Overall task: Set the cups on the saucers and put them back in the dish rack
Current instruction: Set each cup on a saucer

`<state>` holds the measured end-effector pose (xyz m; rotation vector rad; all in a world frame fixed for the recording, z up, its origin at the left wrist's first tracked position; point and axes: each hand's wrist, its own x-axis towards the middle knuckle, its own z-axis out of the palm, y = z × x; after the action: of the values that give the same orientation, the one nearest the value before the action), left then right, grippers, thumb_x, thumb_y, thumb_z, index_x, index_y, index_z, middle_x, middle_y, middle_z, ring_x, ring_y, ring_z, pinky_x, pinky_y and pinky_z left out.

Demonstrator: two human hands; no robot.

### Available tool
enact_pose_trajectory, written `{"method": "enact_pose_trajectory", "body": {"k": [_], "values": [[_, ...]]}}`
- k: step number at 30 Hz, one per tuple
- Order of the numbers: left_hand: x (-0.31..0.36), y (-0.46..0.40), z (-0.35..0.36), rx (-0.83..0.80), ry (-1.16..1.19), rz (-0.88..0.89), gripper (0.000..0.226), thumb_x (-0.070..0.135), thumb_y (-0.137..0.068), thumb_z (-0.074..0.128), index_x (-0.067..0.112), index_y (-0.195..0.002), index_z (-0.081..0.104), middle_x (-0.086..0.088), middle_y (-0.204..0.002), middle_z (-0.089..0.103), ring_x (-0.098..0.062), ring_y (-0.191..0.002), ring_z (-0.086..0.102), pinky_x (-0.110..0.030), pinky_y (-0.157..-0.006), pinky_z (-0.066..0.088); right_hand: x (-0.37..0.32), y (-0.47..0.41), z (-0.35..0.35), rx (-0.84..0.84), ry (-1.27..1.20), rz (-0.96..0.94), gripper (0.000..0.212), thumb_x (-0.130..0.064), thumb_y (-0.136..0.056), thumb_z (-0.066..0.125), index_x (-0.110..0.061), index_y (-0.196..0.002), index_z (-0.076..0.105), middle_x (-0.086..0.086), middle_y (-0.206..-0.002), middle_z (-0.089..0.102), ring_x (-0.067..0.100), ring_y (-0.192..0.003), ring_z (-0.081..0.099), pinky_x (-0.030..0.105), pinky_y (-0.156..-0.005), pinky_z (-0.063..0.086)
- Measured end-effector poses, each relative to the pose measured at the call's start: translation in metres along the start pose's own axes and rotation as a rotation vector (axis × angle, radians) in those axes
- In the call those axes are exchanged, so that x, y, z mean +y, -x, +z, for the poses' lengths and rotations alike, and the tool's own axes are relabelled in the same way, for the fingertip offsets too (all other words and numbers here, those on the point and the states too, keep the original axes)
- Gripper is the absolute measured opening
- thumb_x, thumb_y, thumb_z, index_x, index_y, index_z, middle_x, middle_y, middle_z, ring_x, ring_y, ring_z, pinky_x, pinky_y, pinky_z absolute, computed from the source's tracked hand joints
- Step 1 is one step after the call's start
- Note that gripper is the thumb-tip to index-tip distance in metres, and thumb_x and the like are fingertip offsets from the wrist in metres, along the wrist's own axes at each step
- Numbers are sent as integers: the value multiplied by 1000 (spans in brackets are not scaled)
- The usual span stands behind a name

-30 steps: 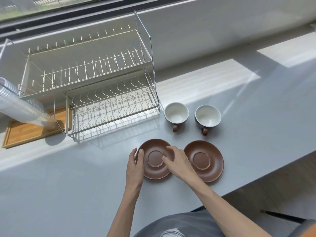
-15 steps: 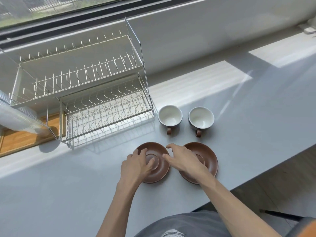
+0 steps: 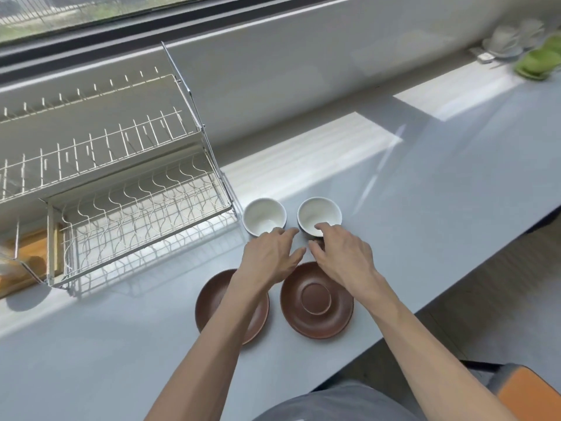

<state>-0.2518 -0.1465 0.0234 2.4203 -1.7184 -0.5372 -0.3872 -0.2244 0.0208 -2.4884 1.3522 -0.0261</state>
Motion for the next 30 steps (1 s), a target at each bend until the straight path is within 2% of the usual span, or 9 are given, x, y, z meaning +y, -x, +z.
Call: {"method": "enact_pose_trajectory", "body": {"k": [9, 16, 17, 19, 22, 24, 25, 27, 30], "values": [[26, -45, 21, 81, 388, -91, 59, 45, -97, 48, 23, -151, 37, -5, -150, 48, -24, -129, 53, -33, -92, 41, 33, -28, -2, 38, -174, 173, 53, -41, -97, 48, -22, -146, 38, 6, -144, 49, 32, -121, 56, 43, -91, 46], [31, -65, 31, 14, 640, -239, 71, 39, -97, 49, 19, -158, 19, -8, -154, 43, -25, -136, 46, -28, -92, 30, 46, -55, 8, -116, -464, 360, 71, -50, -94, 49, -20, -153, 24, 11, -151, 43, 33, -136, 43, 46, -108, 38], [31, -66, 32, -6, 687, -271, 71, 38, -97, 48, 18, -158, 17, -9, -154, 43, -26, -136, 46, -28, -94, 31, 48, -57, 10, -147, -548, 391, 72, -51, -94, 49, -20, -153, 24, 10, -151, 43, 32, -136, 44, 47, -107, 41], [32, -68, 31, -49, 811, -344, 65, 35, -98, 47, 16, -155, 24, -9, -147, 50, -30, -128, 53, -32, -102, 39, 50, -60, 15, -190, -756, 460, 68, -49, -93, 52, -21, -151, 30, 7, -145, 49, 30, -125, 55, 47, -93, 55], [29, -73, 33, -117, 1010, -411, 49, 26, -95, 46, 10, -142, 39, -13, -115, 61, -25, -95, 61, -50, -99, 52, 52, -63, 23, -215, -975, 527, 58, -46, -93, 54, -23, -144, 41, 7, -133, 59, 25, -109, 65, 38, -71, 64], [27, -74, 32, -162, 1114, -446, 38, 20, -93, 45, 16, -130, 47, -10, -103, 56, -19, -84, 56, -41, -88, 59, 53, -64, 26, -207, -1024, 528, 57, -47, -93, 54, -23, -143, 42, 7, -129, 61, 24, -105, 68, 34, -67, 63], [27, -73, 30, -168, 1169, -463, 28, 18, -93, 45, 22, -121, 49, -8, -100, 55, -18, -81, 57, -31, -76, 60, 53, -64, 28, -204, -1037, 529, 57, -47, -93, 54, -23, -143, 43, 7, -127, 62, 23, -102, 69, 34, -66, 63], [27, -74, 28, -190, 1269, -507, 33, 17, -93, 44, 29, -123, 45, -7, -111, 60, -20, -89, 66, -22, -60, 57, 54, -65, 29, -202, -1056, 527, 56, -47, -93, 53, -24, -142, 43, 8, -123, 65, 21, -93, 73, 34, -67, 63], [26, -74, 26, -206, 1339, -537, 59, 15, -91, 44, 23, -149, 37, -9, -127, 61, -26, -98, 72, -27, -67, 61, 55, -63, 30, -185, -1069, 523, 54, -47, -93, 54, -23, -141, 46, 9, -122, 65, 23, -87, 75, 38, -72, 64]]}}
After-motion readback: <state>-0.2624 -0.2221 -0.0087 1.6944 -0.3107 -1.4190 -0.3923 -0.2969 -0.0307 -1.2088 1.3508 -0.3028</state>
